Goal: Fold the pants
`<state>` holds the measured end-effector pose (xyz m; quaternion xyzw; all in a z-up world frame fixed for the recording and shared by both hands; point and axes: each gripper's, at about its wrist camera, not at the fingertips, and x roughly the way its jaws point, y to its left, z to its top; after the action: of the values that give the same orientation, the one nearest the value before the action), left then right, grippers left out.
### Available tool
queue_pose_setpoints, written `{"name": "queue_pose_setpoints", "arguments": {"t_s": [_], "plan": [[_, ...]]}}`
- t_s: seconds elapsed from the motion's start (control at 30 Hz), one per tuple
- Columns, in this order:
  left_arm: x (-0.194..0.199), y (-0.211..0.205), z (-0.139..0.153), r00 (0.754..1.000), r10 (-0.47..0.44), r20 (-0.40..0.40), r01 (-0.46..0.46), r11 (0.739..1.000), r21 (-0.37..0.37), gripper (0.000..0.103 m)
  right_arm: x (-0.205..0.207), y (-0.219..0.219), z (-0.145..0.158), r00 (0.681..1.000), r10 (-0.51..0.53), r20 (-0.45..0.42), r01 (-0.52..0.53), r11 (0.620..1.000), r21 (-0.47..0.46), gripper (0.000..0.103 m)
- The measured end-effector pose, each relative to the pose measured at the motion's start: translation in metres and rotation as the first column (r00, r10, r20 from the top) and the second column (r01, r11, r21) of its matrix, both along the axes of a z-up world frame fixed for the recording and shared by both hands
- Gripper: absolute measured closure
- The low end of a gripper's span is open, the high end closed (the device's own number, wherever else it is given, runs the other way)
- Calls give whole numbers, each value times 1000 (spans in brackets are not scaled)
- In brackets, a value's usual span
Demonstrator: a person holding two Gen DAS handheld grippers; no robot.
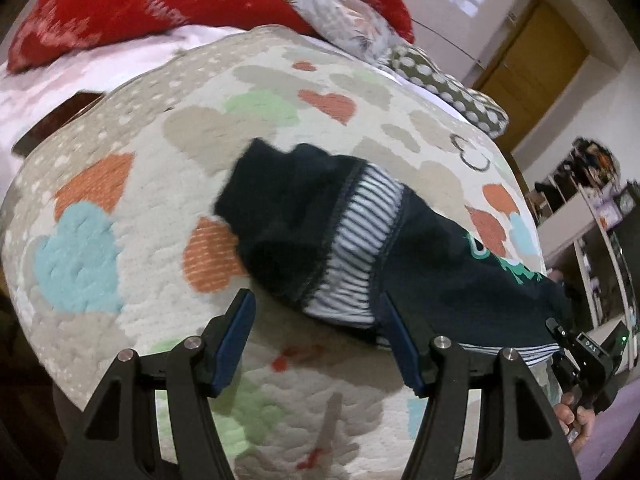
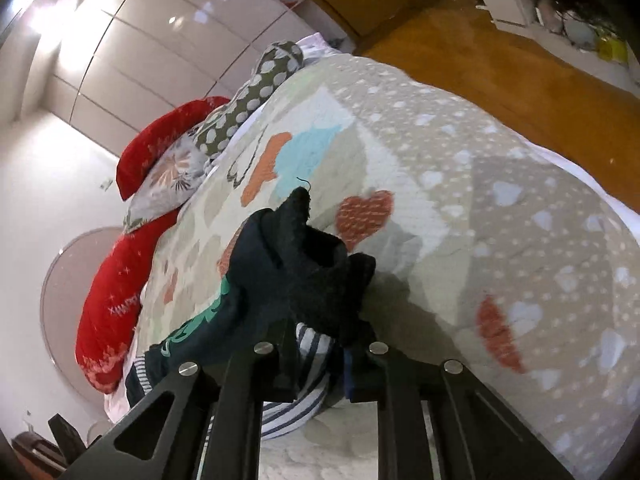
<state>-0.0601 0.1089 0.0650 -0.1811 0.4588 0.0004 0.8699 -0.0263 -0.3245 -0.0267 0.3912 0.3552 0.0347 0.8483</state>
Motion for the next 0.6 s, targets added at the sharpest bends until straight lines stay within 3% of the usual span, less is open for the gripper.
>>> {"name": "queue_pose_setpoints", "arguments": {"t_s": [0.13,0.2,0.27,0.33,0.43,0.47,0.6], "plan": [[18,-28,1,998,-69,2,69,996,60,40,-6,-5,-6,1000,-14,-13,14,1000,0,76],[26,-38,-3,996,-89,8,88,992,93,39,-14,-11,0,999,-43,-8,43,999,21,63],[35,-44,-16,996,-92,-17,94,987,134,39,-33,-23,13,989,-147,36,145,988,52,52],[38,-47,-34,994,-85,-69,94,985,143,40,-50,-28,32,968,-237,86,237,971,8,48],[30,-63,-36,990,-125,-62,137,960,244,39,-56,-14,62,969,-180,166,198,975,-97,48],[26,-65,-31,988,-142,-65,154,958,241,40,-52,-2,70,975,-133,177,157,979,-129,48],[15,-62,8,975,-220,25,218,974,65,40,-28,45,78,985,41,167,0,971,-239,48]]}}
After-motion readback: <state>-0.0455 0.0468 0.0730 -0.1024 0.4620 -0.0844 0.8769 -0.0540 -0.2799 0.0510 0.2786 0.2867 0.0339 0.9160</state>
